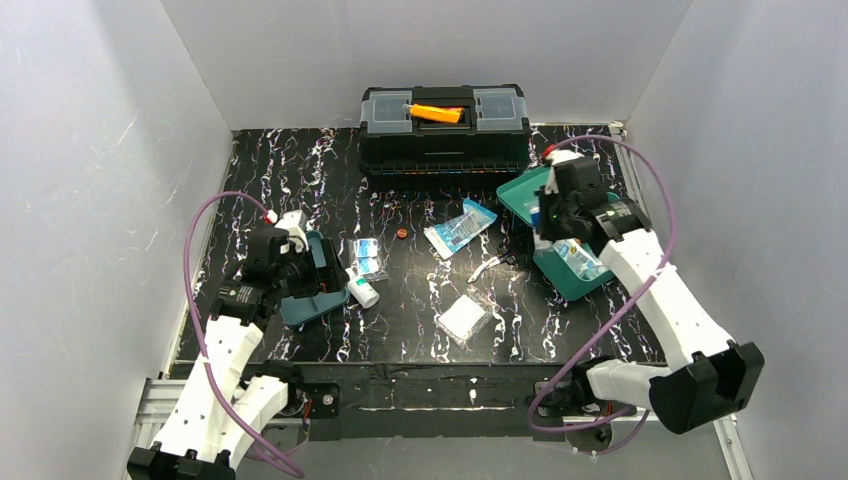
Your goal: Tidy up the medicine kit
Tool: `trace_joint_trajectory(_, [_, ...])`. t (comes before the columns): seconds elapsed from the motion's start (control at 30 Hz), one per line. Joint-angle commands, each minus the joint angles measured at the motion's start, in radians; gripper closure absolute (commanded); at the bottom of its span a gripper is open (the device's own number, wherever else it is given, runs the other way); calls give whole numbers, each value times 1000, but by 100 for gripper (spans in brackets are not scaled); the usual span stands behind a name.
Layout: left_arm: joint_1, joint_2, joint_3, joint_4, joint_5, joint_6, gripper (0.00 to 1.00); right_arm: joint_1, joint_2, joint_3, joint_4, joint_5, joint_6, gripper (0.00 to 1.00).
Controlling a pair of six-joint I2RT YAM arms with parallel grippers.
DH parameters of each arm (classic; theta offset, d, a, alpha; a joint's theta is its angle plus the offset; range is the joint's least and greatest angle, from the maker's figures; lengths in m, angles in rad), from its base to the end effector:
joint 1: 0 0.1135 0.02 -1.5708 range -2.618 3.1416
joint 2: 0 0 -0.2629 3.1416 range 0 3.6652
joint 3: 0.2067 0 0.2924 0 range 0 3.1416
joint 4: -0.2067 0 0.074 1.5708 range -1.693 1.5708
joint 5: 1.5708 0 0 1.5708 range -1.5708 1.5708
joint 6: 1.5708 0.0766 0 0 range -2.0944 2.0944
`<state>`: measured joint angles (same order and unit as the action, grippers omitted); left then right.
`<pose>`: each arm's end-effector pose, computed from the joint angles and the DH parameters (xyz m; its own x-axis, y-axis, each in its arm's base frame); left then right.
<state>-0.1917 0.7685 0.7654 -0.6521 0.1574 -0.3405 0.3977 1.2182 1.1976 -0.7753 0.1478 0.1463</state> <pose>0.2294 -0.0568 0.2642 -0.6674 -0.2064 -0.7155 0.0926 0.9303 -0.3548 0.3006 0.1141 0.3073 -0.6937 -0.1350 -0.7075 -0.1890 0.9820 -0.0021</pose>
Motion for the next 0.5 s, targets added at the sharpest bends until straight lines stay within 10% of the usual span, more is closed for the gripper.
trace_joint_trajectory(0.0, [-1, -5, 20, -7, -4, 3, 0, -103, -49, 78, -53, 58, 151, 99])
trace_joint_trajectory(0.47, [-1, -9, 20, -7, -1, 1, 0, -339, -108, -56, -46, 61, 481, 99])
